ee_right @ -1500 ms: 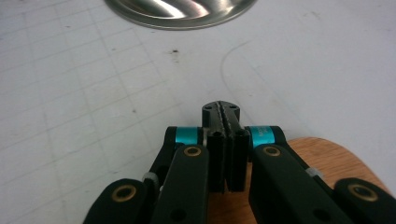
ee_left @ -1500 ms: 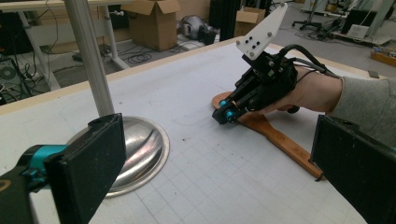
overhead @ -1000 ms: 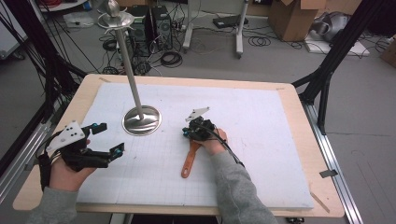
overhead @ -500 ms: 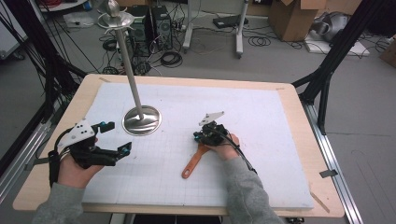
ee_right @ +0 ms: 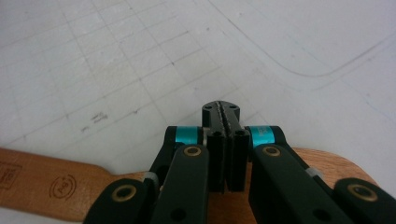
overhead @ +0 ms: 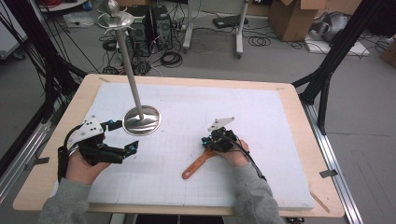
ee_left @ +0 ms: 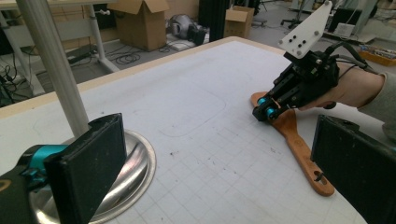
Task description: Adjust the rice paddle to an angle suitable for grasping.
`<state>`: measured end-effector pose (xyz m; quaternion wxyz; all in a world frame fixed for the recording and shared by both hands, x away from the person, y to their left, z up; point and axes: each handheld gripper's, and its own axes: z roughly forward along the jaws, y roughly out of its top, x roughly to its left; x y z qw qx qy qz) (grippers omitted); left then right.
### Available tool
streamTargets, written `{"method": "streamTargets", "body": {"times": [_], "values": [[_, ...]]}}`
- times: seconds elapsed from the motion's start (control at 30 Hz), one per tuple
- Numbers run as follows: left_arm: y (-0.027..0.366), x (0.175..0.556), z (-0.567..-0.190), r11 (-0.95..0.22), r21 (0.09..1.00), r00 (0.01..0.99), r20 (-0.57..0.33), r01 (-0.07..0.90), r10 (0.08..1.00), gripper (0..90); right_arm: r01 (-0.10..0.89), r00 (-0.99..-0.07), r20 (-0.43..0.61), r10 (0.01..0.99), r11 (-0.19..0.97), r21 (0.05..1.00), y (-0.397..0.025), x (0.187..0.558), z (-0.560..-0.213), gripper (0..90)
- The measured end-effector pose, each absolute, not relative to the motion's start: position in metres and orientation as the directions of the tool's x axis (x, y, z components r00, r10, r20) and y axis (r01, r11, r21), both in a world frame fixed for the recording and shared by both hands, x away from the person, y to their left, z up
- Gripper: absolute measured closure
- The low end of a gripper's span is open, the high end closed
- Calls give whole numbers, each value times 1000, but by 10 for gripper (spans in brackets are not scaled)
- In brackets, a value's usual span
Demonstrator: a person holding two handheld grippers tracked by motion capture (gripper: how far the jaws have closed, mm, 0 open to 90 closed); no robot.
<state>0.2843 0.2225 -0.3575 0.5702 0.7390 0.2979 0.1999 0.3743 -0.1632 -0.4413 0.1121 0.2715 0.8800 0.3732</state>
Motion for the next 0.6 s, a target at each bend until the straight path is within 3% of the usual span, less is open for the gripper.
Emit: {"method": "streamTargets", "body": {"times": [0.6], "values": [[206, 296, -357, -189, 959, 772, -46, 212, 633, 40, 431, -808, 19, 589, 569, 700, -192, 347, -439, 891]]}}
